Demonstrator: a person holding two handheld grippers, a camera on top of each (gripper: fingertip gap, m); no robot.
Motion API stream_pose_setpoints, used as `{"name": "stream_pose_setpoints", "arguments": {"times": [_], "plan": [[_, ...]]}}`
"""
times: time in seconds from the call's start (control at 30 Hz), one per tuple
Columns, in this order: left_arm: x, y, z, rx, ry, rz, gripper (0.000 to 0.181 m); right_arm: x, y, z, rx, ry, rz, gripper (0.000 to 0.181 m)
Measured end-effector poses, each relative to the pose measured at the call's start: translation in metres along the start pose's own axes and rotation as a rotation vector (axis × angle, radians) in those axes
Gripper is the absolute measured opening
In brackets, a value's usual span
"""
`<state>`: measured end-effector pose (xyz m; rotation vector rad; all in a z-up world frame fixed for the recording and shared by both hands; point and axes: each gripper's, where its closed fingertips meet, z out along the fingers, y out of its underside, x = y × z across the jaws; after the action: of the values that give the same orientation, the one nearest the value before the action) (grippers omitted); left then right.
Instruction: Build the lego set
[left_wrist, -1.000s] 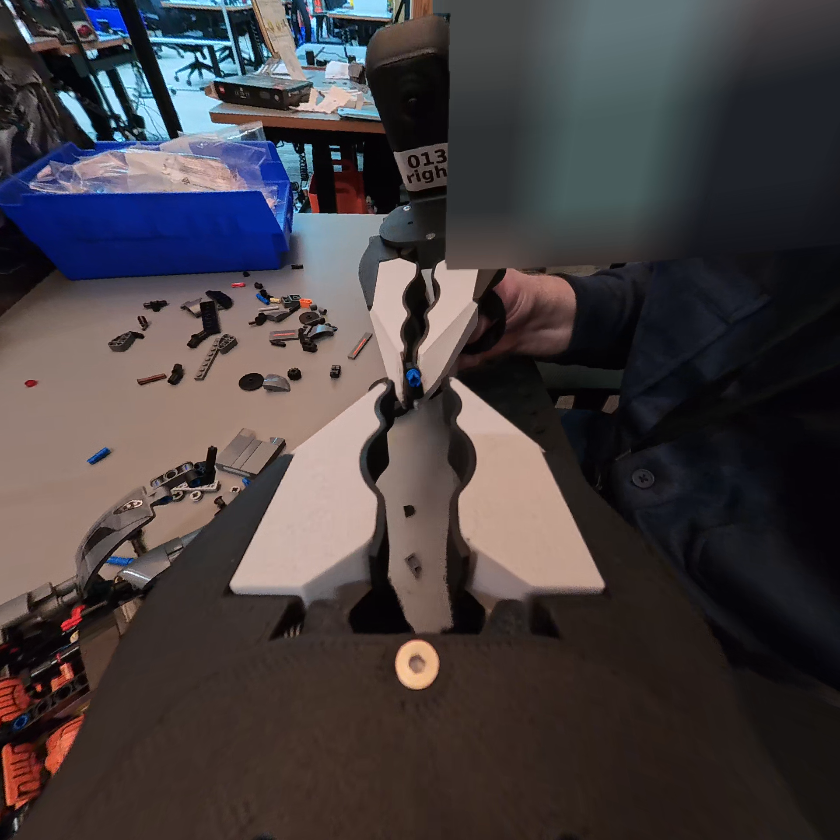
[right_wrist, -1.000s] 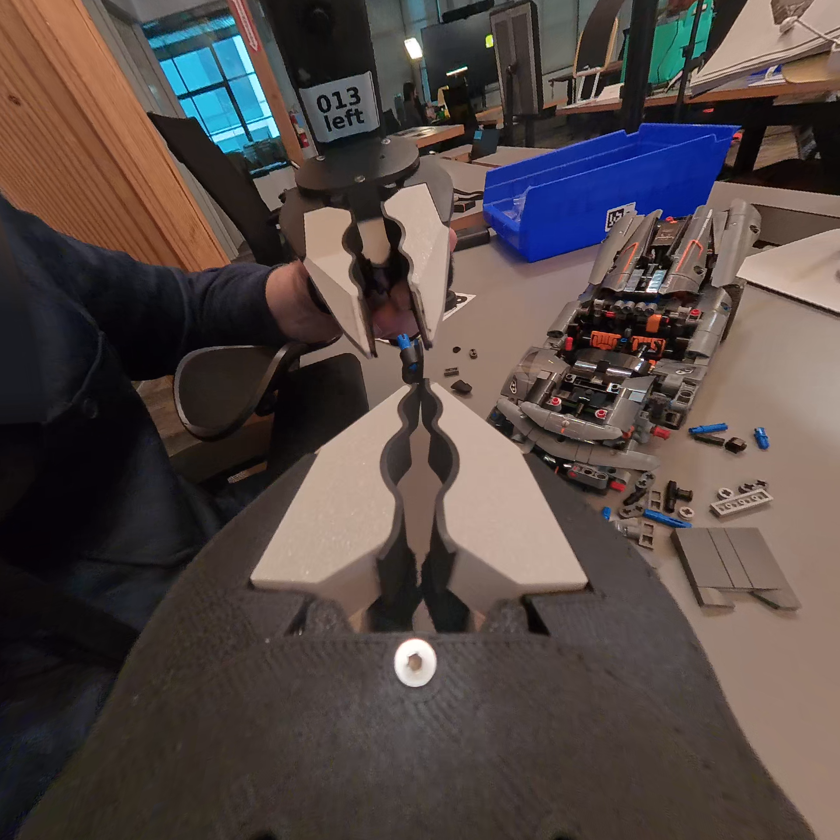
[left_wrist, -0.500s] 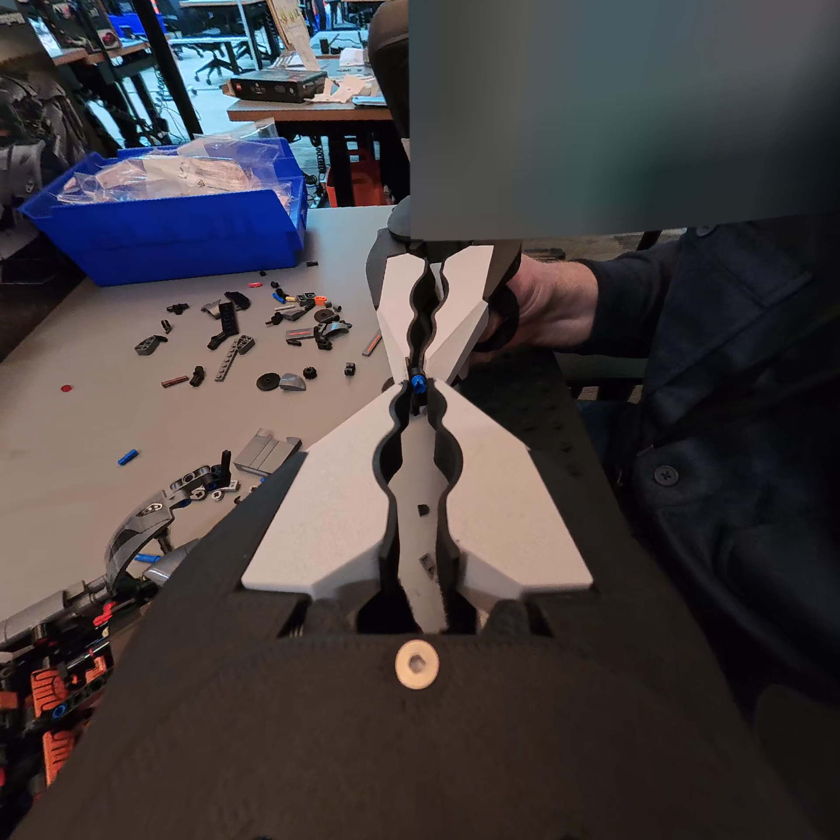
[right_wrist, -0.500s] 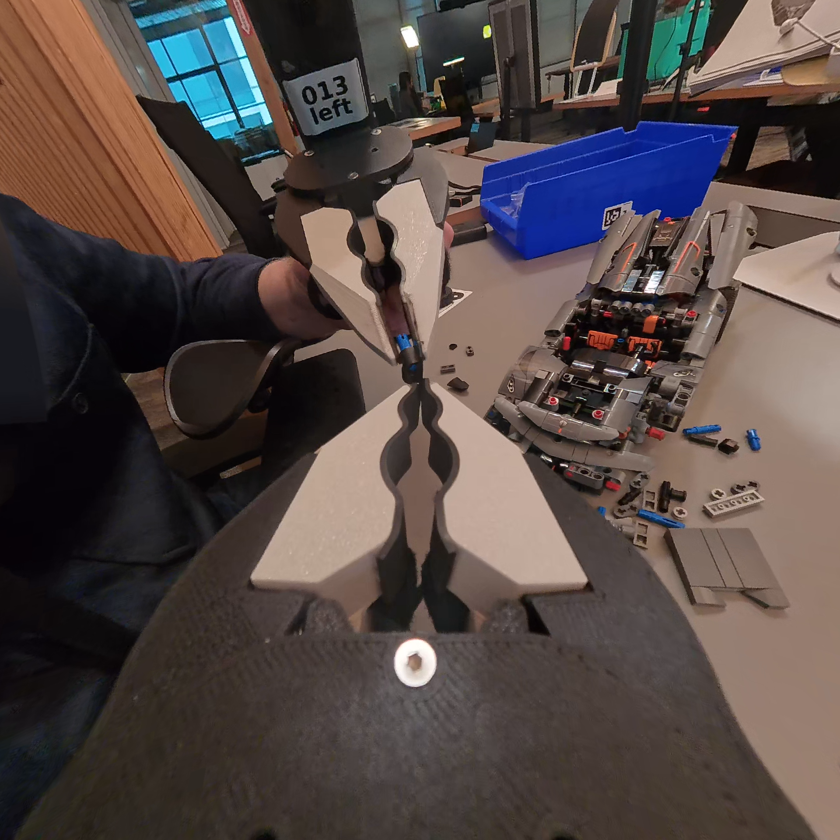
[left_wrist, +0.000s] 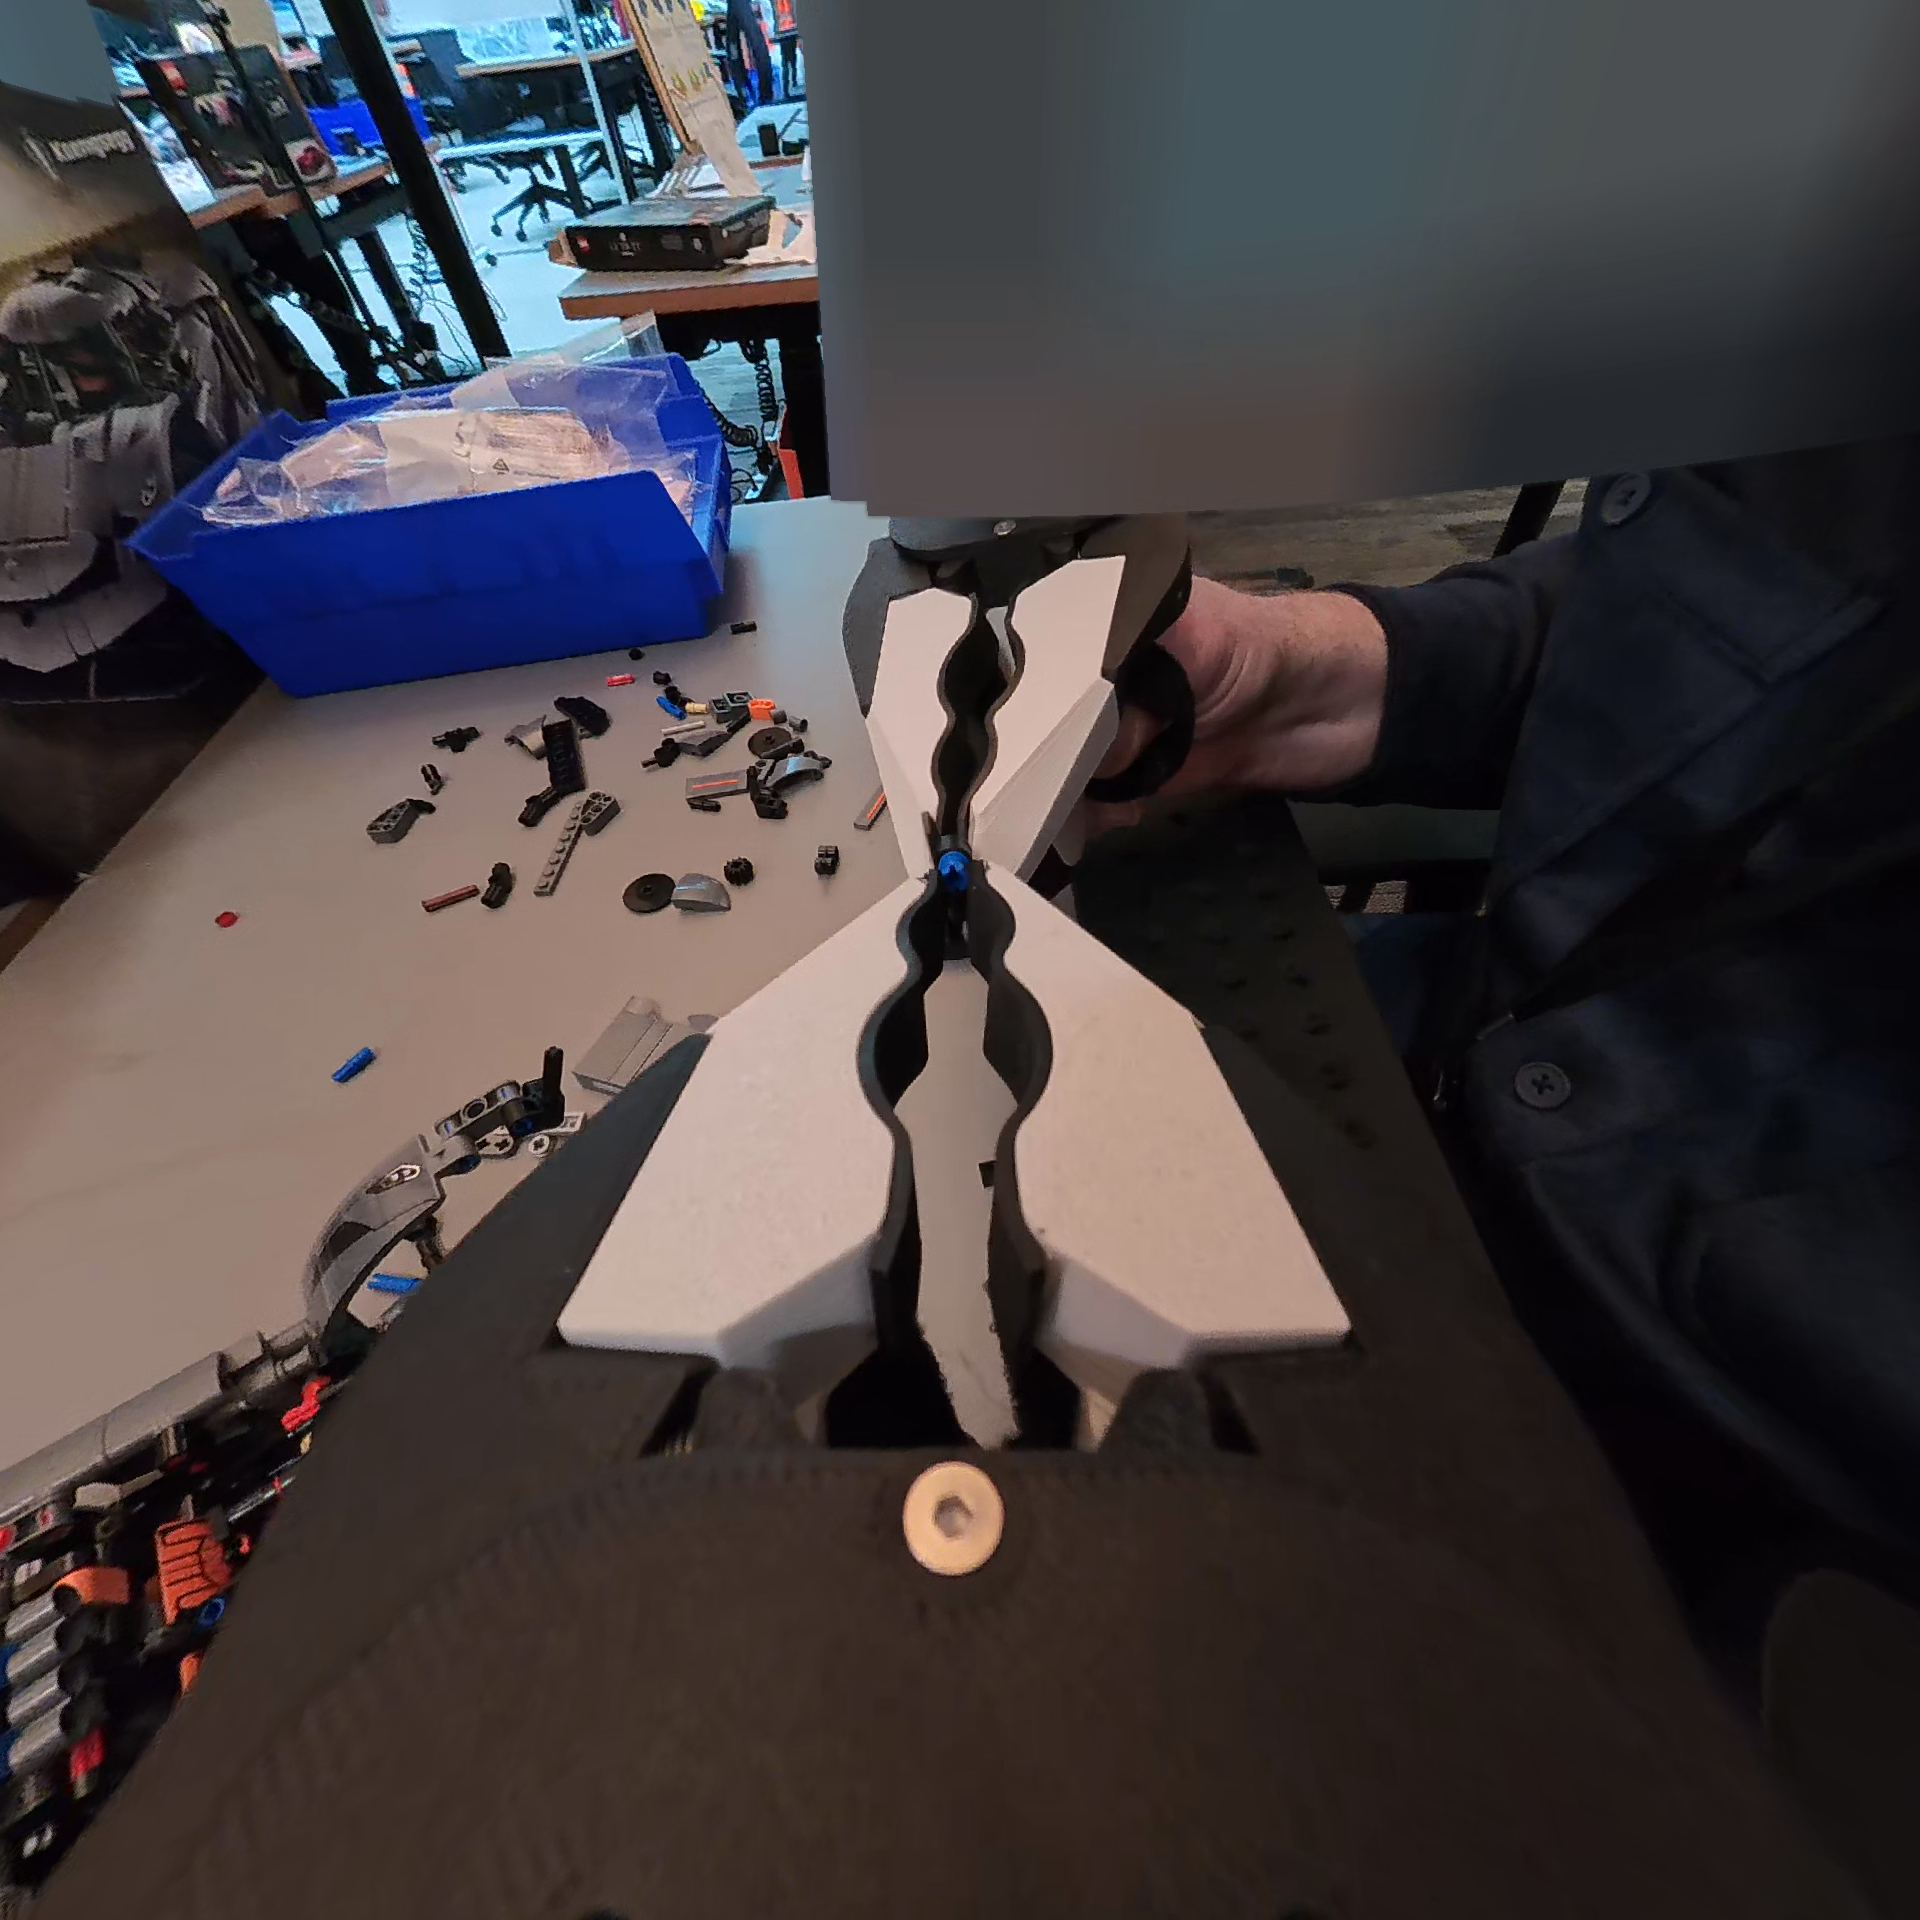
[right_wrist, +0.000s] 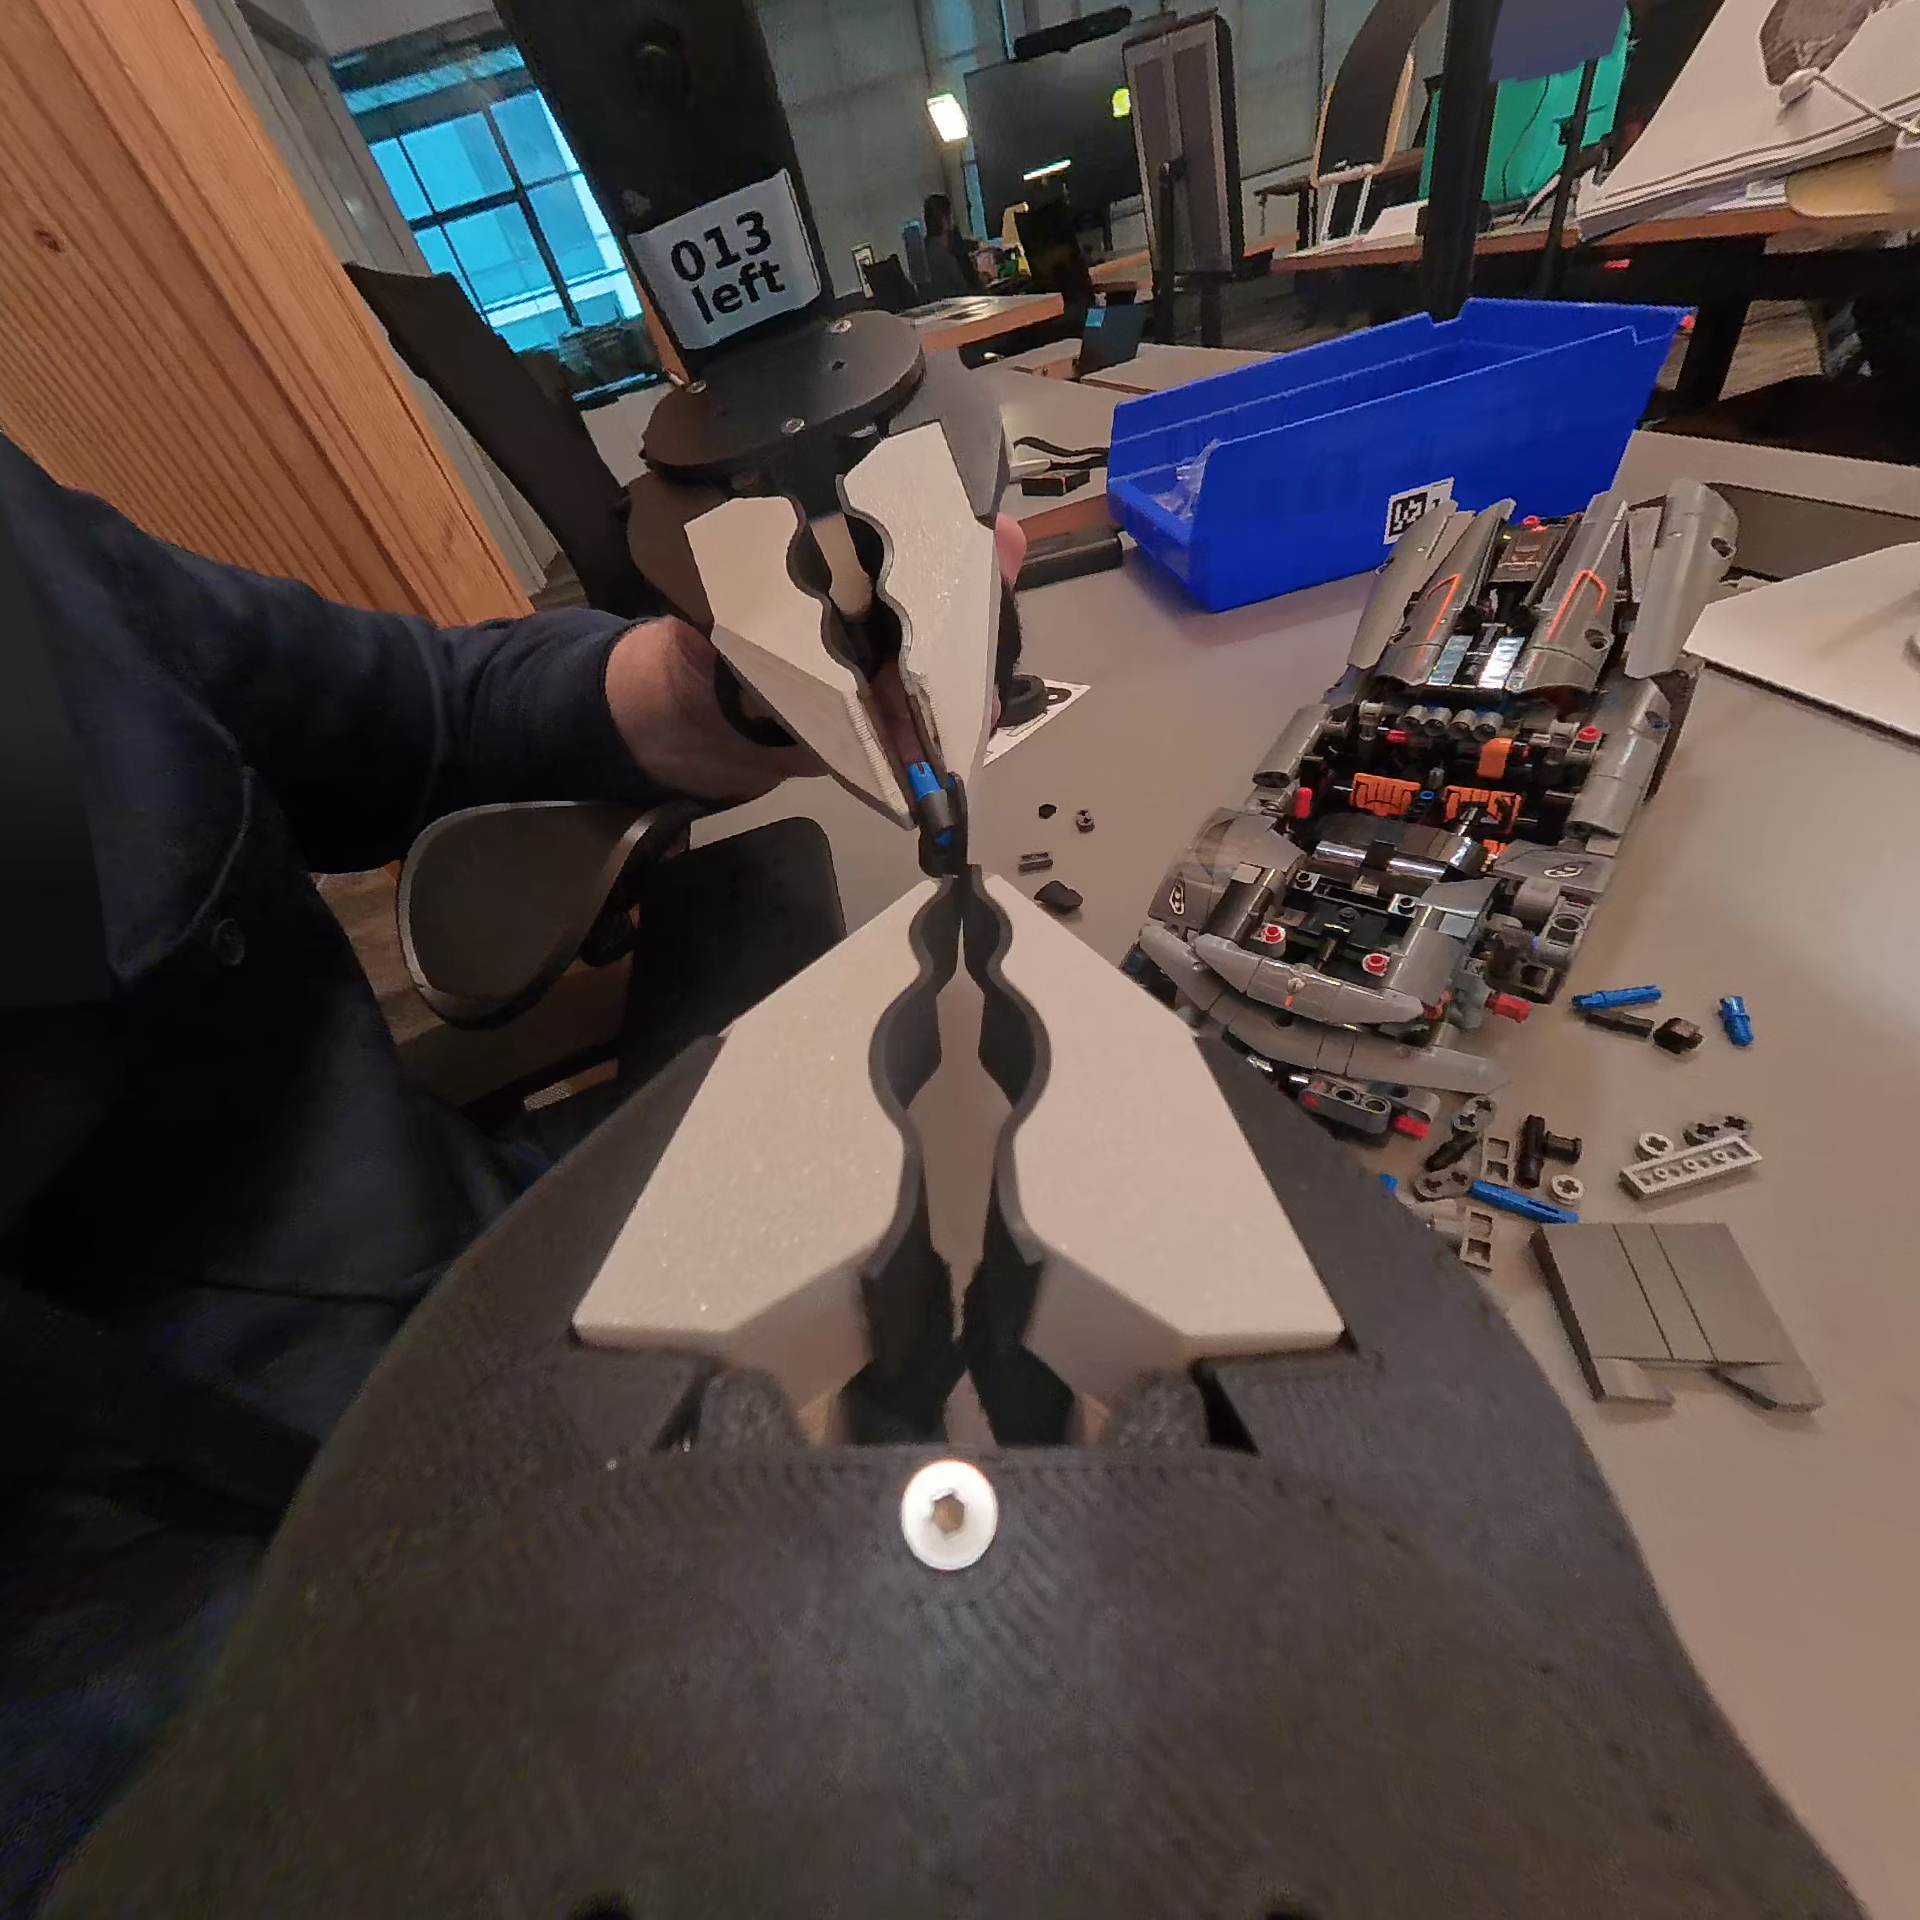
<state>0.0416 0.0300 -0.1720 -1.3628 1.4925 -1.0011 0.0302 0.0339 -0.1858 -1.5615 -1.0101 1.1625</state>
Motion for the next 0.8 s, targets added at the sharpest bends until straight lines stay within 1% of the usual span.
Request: {"name": "stream_pose_setpoints", "arguments": {"times": [0.1, 0.23, 0.53, 0.63, 0.8], "plan": [[0.0, -0.002, 0.0, 0.022, 0.025, -0.037, 0.002, 0.0, -0.001, 0.0, 0.003, 0.001, 0.001, 0.0], [0.0, -0.004, 0.001, 0.028, 0.008, -0.02, 0.006, 0.001, 0.0, 0.0, -0.002, 0.002, 0.001, 0.0], [0.001, 0.002, 0.002, -0.017, -0.005, 0.001, 0.003, -0.001, 0.005, 0.0, 0.001, 0.004, 0.007, 0.0], [0.009, -0.001, -0.002, -0.036, -0.004, 0.046, 0.002, -0.011, 0.003, 0.001, 0.024, -0.012, -0.001, 0.0], [0.035, -0.005, -0.013, -0.069, 0.007, 0.101, 0.001, -0.039, 0.003, 0.005, 0.064, -0.052, -0.014, 0.0]]}}
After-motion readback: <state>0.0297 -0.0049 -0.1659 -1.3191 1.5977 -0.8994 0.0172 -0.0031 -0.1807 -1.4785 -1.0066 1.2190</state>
